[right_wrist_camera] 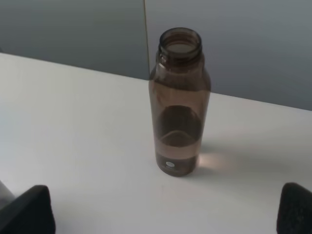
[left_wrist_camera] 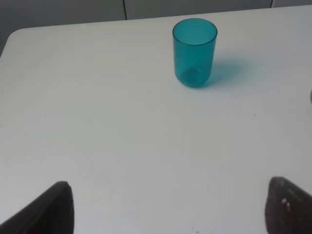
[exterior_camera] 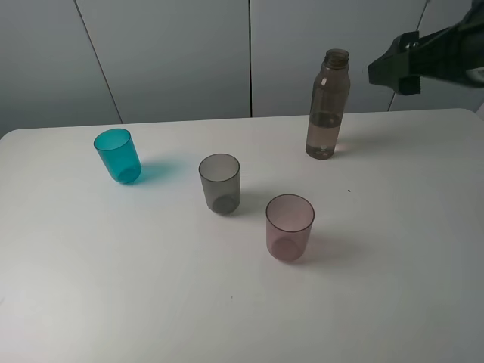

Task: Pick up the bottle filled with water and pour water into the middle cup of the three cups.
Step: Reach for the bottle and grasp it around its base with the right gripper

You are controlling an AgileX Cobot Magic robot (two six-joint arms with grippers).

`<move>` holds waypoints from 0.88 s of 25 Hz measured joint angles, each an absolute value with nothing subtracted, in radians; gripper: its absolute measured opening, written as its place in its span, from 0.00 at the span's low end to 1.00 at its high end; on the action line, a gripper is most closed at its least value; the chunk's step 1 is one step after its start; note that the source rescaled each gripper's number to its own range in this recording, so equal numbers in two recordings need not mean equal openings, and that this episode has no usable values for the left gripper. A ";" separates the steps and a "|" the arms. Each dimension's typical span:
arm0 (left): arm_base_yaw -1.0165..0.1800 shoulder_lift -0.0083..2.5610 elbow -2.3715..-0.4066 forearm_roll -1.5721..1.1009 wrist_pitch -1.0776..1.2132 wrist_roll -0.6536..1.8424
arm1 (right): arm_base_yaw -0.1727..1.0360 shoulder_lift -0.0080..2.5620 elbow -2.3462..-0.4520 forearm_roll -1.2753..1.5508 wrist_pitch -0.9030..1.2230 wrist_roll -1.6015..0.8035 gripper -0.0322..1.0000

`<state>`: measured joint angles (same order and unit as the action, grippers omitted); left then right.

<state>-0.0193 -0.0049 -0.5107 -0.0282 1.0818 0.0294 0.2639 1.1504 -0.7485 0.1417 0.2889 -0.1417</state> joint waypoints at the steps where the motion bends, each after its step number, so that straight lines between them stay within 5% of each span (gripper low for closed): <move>1: -0.019 -0.005 -0.511 -0.028 1.082 0.029 | 0.270 1.186 -0.749 0.142 0.253 -0.144 0.96; 12: -0.019 -0.005 -0.511 -0.028 1.082 0.029 | 0.277 1.544 -0.742 0.137 -0.042 -0.133 0.96; 22: -0.019 -0.005 -0.511 -0.028 1.082 0.029 | 0.277 1.711 -0.694 -0.200 -0.403 0.142 0.96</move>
